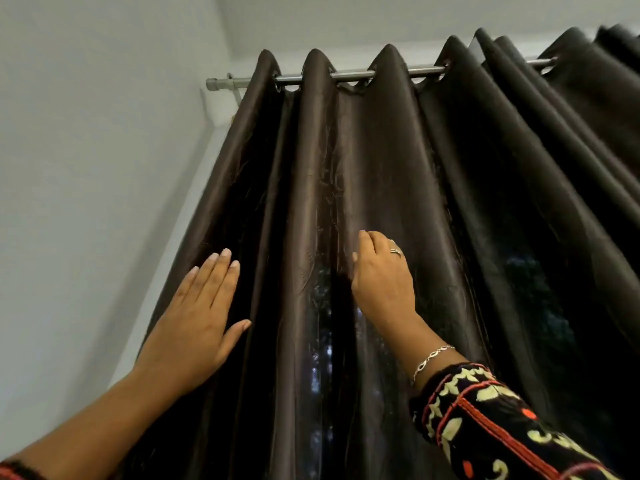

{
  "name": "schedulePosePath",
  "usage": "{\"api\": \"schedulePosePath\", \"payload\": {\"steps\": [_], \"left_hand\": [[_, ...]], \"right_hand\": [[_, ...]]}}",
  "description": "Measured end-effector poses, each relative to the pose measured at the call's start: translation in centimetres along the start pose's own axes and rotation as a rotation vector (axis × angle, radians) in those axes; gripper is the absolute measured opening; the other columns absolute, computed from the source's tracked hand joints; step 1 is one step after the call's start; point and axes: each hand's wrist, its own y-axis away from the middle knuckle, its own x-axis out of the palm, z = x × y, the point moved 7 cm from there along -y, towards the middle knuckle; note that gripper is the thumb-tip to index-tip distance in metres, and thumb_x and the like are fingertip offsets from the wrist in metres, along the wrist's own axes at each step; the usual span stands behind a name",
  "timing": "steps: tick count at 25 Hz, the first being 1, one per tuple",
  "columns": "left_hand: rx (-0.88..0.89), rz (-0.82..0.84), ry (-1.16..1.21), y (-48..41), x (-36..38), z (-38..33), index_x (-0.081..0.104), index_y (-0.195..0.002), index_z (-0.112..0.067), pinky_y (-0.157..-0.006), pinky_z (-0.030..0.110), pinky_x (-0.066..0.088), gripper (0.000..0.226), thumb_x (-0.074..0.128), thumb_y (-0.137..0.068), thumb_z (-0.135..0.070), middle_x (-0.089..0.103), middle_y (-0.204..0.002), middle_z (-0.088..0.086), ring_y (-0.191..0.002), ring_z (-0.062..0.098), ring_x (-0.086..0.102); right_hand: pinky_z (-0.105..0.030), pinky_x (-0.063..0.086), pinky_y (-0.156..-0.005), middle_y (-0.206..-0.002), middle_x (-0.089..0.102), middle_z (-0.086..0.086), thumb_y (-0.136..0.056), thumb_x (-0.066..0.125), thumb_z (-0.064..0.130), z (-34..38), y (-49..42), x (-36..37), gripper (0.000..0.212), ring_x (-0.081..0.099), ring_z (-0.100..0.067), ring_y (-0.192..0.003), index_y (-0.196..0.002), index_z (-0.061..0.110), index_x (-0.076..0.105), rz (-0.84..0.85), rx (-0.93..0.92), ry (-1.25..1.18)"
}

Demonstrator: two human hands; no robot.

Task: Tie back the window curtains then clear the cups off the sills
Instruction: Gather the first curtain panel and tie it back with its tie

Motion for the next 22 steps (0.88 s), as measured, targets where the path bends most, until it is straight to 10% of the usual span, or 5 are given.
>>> {"api": "schedulePosePath", "payload": {"steps": [5,11,17,22], "left_hand": [[0.060,0.002,0.064,-2.3,1.4,-2.0,0.032,-0.138,0.003,-0.113,0.031,0.005,0.076,0.008,-0.095,-0.054,0.032,-0.145,0.020,-0.136,0.023,0.021],[-0.014,-0.106,0.360,-4.1,3.0,-3.9,0.021,-0.142,-0.003,-0.113,0.013,-0.008,0.086,0.000,-0.087,-0.066,0.014,-0.149,0.003,-0.140,0.014,0.012],[-0.221,-0.134,0.770,-4.8,3.9,-5.9,0.019,-0.145,-0.014,-0.112,0.026,0.008,0.104,0.005,-0.071,-0.085,0.014,-0.149,-0.008,-0.139,0.005,0.009],[-0.348,-0.136,0.853,-7.9,2.1,-10.3,0.013,-0.147,-0.015,-0.114,0.031,0.013,0.075,0.043,-0.087,-0.045,0.012,-0.155,0.000,-0.142,0.011,0.010]], "right_hand": [[-0.046,0.026,-0.111,-0.136,0.041,-0.029,-0.077,0.056,-0.001,-4.9,-1.1,-2.1,0.054,0.035,-0.043,-0.130,-0.130,-0.006,0.045,-0.183,0.067,0.201],[-0.043,0.036,-0.099,-0.135,0.043,-0.018,-0.095,0.044,0.026,-11.9,-2.6,-6.0,0.046,0.040,-0.035,-0.124,-0.137,0.007,0.036,-0.219,0.353,0.129],[-0.045,0.032,-0.103,-0.135,0.039,-0.020,-0.087,0.048,0.011,-17.3,-1.9,-10.7,0.043,0.034,-0.036,-0.125,-0.129,0.004,0.042,-0.352,0.406,0.306],[-0.042,0.040,-0.093,-0.123,0.054,-0.021,-0.091,0.048,0.027,-22.7,-1.5,-8.9,0.037,0.048,-0.039,-0.116,-0.119,0.003,0.050,-0.123,0.652,0.022]]}}
